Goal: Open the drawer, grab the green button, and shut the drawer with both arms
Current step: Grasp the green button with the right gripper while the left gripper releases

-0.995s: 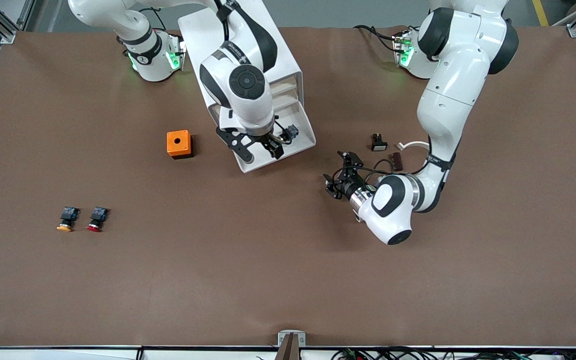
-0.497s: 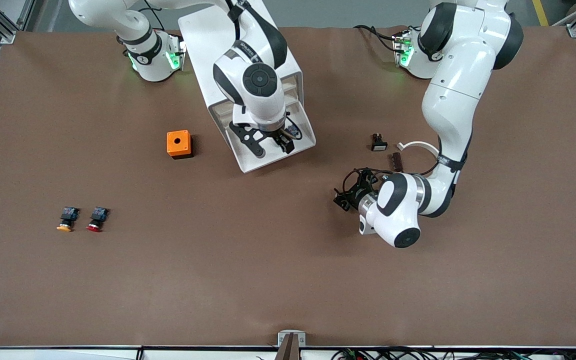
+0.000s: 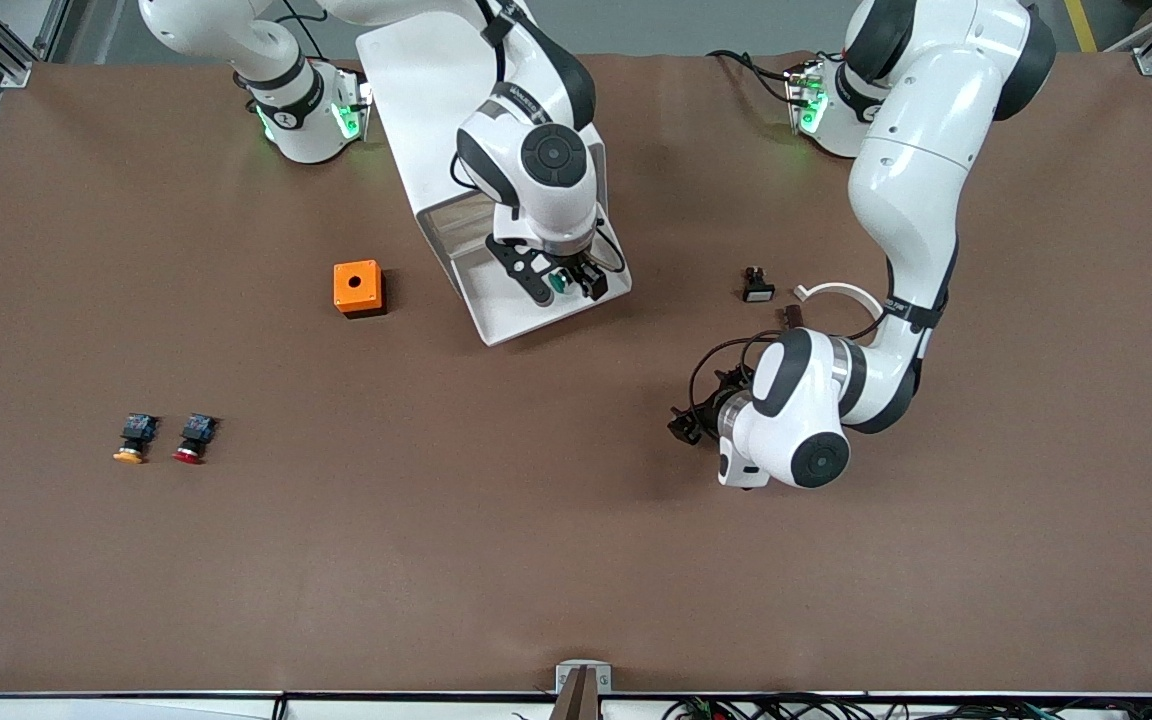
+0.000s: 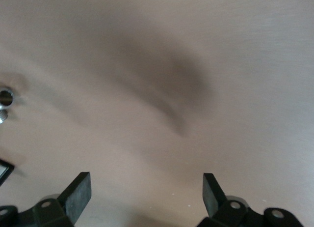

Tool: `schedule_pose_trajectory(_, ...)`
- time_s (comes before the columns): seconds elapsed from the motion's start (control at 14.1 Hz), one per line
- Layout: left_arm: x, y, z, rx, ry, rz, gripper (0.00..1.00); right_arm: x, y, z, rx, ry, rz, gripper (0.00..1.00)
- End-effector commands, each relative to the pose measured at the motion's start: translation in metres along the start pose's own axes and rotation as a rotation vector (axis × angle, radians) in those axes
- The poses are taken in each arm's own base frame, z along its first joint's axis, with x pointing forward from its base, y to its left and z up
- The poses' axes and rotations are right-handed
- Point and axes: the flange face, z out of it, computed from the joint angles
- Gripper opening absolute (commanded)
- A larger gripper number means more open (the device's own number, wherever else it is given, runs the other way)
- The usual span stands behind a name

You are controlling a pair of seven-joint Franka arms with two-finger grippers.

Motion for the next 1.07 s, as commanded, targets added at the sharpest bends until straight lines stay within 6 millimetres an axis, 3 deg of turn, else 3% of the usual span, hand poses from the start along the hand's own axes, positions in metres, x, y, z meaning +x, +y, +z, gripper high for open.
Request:
schedule_pose_trajectory(0.0,-0.027,0.016,-0.021,-0.048,0.118,0.081,1.00,-0.009,-0.007,0.009,0.004,0.005,0.029,1.00)
schedule_pose_trajectory(0.14,-0.048,0.031,-0.033,-0.114,0.198,0.127,1.00,-0.009,-0.007,0.010,0.002,0.004,0.035,1.00)
schedule_pose_trajectory(0.28,-0.064,0.040,-0.032,-0.131,0.223,0.155,1.00,-0.011,-0.007,0.011,0.002,0.004,0.058,1.00)
schedule_pose_trajectory(0.57,-0.114,0.055,-0.010,-0.147,0.368,0.277,1.00,-0.018,-0.006,0.020,-0.011,0.009,0.053,1.00)
schedule_pose_trajectory(0.78,-0.149,0.038,0.011,-0.211,0.453,0.350,1.00,-0.025,-0.004,0.025,-0.017,0.013,0.059,1.00)
schedule_pose_trajectory(0.99,-0.171,0.020,0.011,-0.235,0.479,0.382,1.00,-0.027,-0.004,0.024,-0.014,0.013,0.059,1.00)
